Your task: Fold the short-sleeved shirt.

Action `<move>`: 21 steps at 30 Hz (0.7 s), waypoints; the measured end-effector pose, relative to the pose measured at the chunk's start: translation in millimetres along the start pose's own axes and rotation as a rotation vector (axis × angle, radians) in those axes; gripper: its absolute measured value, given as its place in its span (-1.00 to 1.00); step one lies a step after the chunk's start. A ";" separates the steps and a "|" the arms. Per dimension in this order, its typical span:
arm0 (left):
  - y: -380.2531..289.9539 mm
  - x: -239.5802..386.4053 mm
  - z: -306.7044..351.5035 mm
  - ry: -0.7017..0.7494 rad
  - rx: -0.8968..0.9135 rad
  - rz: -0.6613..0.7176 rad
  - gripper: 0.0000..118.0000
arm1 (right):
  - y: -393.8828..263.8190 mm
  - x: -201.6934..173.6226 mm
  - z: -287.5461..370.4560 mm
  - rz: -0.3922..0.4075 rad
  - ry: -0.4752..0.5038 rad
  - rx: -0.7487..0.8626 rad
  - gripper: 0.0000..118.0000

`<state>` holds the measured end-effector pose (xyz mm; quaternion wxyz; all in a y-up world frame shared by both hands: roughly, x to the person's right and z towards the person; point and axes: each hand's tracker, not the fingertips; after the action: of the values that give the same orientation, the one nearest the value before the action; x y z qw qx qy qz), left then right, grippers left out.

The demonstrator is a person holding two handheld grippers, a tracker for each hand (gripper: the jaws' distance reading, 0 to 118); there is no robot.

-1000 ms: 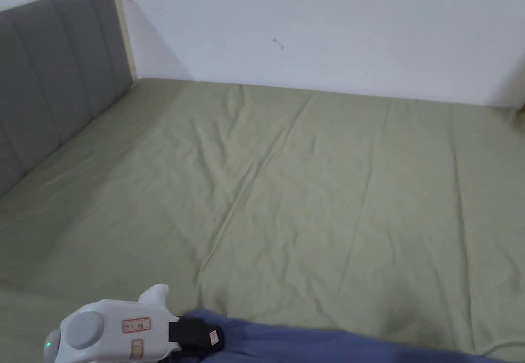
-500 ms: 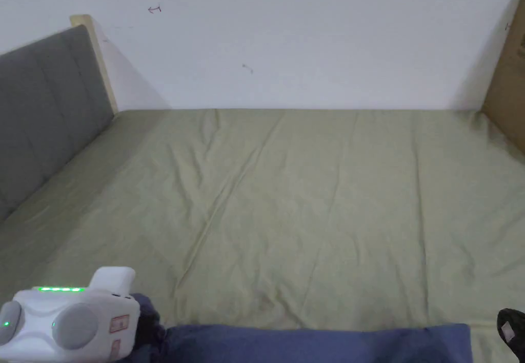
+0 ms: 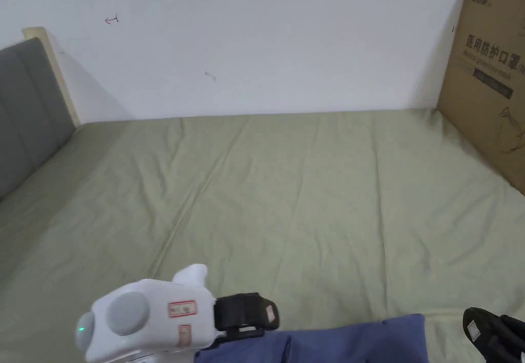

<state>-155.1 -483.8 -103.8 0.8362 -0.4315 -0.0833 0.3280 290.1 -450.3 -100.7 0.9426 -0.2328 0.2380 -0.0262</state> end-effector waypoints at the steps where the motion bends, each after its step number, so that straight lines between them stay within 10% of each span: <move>1: -1.9 -4.0 13.2 0.047 0.041 -0.007 0.63 | -0.7 0.5 -1.6 -0.005 0.001 -0.002 -1.00; 4: -3.4 -2.5 30.9 0.292 0.143 -0.135 -0.97 | -2.0 0.9 -6.2 -0.016 0.004 -0.006 -1.00; 18: -69.4 44.1 -108.5 0.421 -0.167 -0.502 -0.96 | -1.5 -0.1 -0.5 -0.009 0.012 -0.027 -1.00; 21: -67.3 50.6 -80.7 0.118 -0.218 -0.393 -0.96 | -1.3 -1.0 -0.8 -0.008 0.013 -0.030 -1.00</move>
<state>-49.9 -534.0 -108.4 0.8360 -0.5130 -0.1516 0.1221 289.0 -451.6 -100.3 0.9372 -0.2479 0.2438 -0.0278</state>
